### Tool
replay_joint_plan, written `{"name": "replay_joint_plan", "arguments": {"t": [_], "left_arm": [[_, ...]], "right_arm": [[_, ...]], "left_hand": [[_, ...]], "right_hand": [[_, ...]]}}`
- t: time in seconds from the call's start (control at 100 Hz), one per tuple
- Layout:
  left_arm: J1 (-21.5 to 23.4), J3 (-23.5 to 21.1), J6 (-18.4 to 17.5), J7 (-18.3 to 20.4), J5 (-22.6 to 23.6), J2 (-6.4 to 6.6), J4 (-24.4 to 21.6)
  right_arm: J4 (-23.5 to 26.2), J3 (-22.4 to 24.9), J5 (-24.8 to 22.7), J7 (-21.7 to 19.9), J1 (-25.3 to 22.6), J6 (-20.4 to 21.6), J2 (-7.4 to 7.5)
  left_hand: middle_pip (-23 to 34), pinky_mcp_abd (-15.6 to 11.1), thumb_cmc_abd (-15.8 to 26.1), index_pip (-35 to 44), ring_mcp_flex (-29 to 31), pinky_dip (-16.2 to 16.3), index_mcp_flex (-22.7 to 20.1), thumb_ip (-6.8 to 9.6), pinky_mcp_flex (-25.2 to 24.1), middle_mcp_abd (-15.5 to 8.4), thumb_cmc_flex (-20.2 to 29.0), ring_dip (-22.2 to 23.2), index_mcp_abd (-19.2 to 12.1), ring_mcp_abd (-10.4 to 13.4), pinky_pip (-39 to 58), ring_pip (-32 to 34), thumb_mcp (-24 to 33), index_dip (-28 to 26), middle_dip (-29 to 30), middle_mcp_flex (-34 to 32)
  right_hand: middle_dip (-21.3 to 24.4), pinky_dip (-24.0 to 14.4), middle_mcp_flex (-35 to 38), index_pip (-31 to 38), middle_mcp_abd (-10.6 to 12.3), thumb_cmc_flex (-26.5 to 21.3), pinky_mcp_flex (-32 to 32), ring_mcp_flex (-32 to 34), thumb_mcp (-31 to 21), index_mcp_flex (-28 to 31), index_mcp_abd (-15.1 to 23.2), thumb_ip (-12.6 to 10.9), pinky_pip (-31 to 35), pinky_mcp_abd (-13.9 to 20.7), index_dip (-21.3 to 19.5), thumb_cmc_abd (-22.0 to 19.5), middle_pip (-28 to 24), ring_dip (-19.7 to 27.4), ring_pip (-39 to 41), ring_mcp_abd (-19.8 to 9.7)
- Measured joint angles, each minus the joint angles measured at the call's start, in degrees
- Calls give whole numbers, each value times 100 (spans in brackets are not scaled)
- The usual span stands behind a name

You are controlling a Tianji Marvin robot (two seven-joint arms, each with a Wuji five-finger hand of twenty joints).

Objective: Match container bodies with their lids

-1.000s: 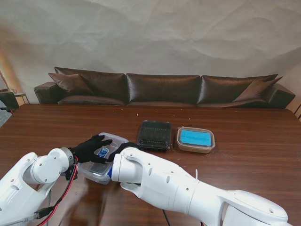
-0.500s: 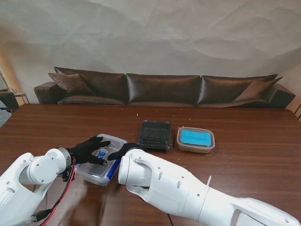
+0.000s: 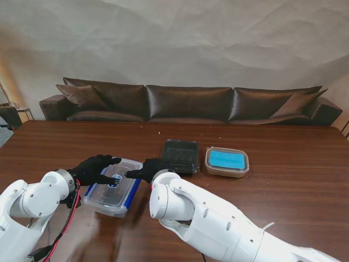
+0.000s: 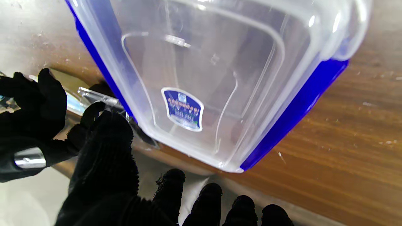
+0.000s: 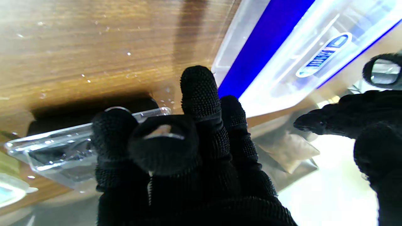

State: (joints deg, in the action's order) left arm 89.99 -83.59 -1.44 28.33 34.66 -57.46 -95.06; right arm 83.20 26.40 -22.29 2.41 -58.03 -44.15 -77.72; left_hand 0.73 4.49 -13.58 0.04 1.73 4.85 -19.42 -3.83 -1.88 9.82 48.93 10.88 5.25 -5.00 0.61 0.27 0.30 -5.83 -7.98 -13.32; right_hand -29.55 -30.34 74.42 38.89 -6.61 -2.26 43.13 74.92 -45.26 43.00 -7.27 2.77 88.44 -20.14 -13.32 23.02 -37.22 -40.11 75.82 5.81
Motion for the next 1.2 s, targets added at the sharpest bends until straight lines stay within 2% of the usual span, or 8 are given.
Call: {"name": "replay_joint_plan", "arguments": {"t": [0.07,0.18,0.29,0.44,0.55,0.71,0.89,1.2], "left_arm": [[34,-57,-57,-43,-1,-16,-64],[96,-156,-104,-109,30,-38,-154],[256,-366,-3,-90,91,-66,-374],[606,-697,424,112,349,-63,-853],[776,-787,669,107,316,-57,-988],[898,-852,900,304,309,-38,-1086],[918,-774,1356,632,272,26,-1139],[821,-500,1744,726,213,86,-1112]], "right_arm": [[198,140,-58,16,-196,375,152],[458,315,-49,-42,-457,934,391],[695,445,-208,-111,-686,1050,557],[1055,601,-293,-258,-931,1046,738],[1114,593,-353,-343,-954,949,791],[1181,543,-344,-600,-911,804,873],[1245,466,-187,-892,-848,690,949],[1238,273,145,-1072,-703,668,993]], "left_hand": [[11,34,0,29,149,139,-72,1,0,13,0,135,3,-15,0,83,-1,-3,-2,-143],[105,124,2,162,562,835,-370,1,-3,56,0,283,80,-298,279,207,-3,-83,-135,-527],[311,433,128,345,1333,2176,-815,2,44,283,10,968,336,-806,758,652,-8,-287,-517,-1441],[830,940,193,479,2078,4077,-1234,4,457,742,10,2525,631,-1508,1758,1833,-14,-467,-1653,-2563],[1172,1054,422,484,2213,5032,-1369,19,494,900,10,3443,713,-1689,2648,2874,-9,-455,-2577,-2900],[1577,1183,549,470,2363,5165,-1369,48,176,1009,12,4079,818,-1883,4588,4115,-19,-413,-3718,-3258],[2339,1295,849,422,2491,5161,-1324,62,137,1065,3,4735,1253,-1953,5905,5276,-74,-358,-4901,-3417],[3007,1512,913,229,2804,5175,-1175,71,148,1311,-102,5033,1777,-1965,6518,5885,-76,-204,-5481,-3432]], "right_hand": [[-197,0,-204,-12,2,-335,12,-4,61,1,367,0,-124,0,-9,0,-189,62,-104,-58],[-351,0,-342,-225,12,-747,15,-15,56,7,757,-2,-125,-1,-132,22,-442,67,-158,-134],[-452,-90,-342,-377,21,-790,15,-15,-247,27,880,-94,-125,-1,-241,105,-547,65,-151,-142],[-553,-91,-342,-443,71,-774,17,-15,-785,186,733,-94,-125,-1,-332,174,-694,-79,85,-204],[-638,-91,-342,-444,84,-770,17,-15,-907,186,615,-94,-125,-1,-341,172,-832,-145,207,-218],[-721,-92,-342,-444,98,-687,17,-15,-903,186,614,-94,-122,-1,-343,162,-873,-210,327,-235],[-857,-93,-342,-509,139,-620,3,-14,-905,186,542,-94,-83,0,-321,4,-985,-349,523,-286],[-926,-93,-337,-557,176,-614,9,-14,-798,185,540,-94,-45,-1,-147,-58,-988,-431,678,-331]]}}
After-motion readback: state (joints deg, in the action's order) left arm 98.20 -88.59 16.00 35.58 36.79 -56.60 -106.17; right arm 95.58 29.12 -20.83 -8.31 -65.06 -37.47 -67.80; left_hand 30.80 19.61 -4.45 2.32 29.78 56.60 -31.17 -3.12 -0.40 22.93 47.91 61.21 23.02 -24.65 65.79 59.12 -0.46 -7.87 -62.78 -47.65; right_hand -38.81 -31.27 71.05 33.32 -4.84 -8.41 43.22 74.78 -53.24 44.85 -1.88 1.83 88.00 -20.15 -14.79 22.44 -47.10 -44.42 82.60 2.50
